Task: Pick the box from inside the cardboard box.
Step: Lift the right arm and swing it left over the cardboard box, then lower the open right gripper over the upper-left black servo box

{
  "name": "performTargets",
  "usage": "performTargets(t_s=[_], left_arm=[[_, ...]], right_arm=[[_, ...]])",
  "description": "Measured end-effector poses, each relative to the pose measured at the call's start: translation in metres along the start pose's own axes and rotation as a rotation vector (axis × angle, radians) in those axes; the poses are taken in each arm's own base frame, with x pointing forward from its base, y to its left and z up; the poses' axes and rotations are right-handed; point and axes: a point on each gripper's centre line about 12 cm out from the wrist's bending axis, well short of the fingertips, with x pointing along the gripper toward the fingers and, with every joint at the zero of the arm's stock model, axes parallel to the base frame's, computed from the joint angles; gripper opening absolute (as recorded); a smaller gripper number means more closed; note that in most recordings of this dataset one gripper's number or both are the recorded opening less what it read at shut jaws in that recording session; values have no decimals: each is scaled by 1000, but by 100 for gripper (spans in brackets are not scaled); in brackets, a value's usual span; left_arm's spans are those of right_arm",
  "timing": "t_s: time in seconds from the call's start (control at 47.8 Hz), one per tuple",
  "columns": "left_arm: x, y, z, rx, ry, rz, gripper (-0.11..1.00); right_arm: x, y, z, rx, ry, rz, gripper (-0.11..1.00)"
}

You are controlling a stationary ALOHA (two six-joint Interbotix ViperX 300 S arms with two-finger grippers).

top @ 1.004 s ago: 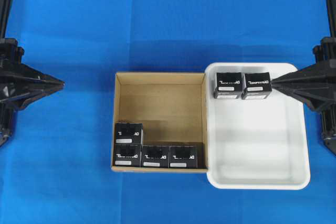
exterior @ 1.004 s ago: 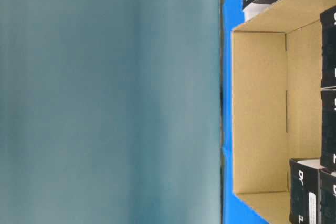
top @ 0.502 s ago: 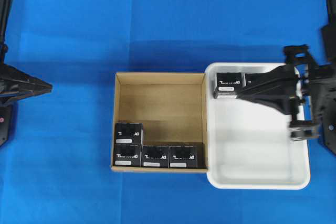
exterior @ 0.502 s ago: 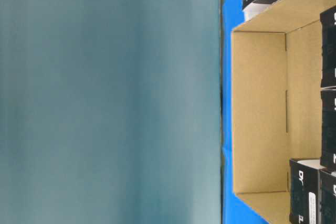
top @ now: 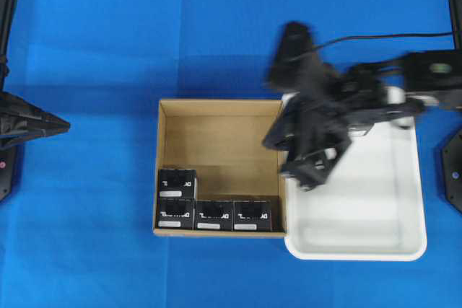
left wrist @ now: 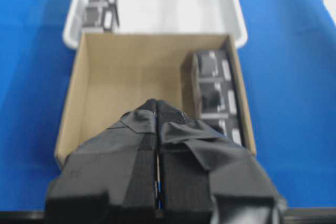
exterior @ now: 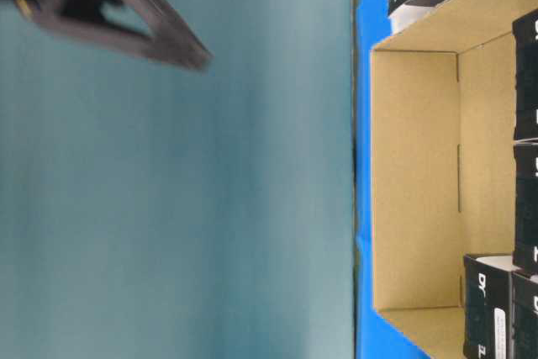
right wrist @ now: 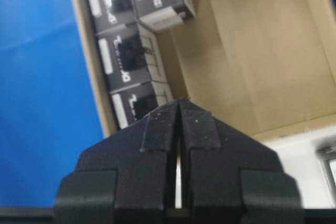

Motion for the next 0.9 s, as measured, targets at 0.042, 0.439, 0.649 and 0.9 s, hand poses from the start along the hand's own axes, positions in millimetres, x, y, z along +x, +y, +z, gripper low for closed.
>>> performTargets(t_s=[0.042, 0.439, 0.649, 0.9], left_arm=[[0, 0, -2, -1, 15, -1, -5], [-10, -1, -15, -4, 133, -3, -5], [-18, -1, -13, -6, 126, -3, -5], [-18, -1, -13, -4, 127, -4, -5]], right_arm=[[5, 2, 7, -11, 38, -7, 1], [59, 14, 64, -178, 232, -22, 1], [90, 20, 79, -256, 286, -12, 1], [119, 21, 83, -320, 341, -1, 1]])
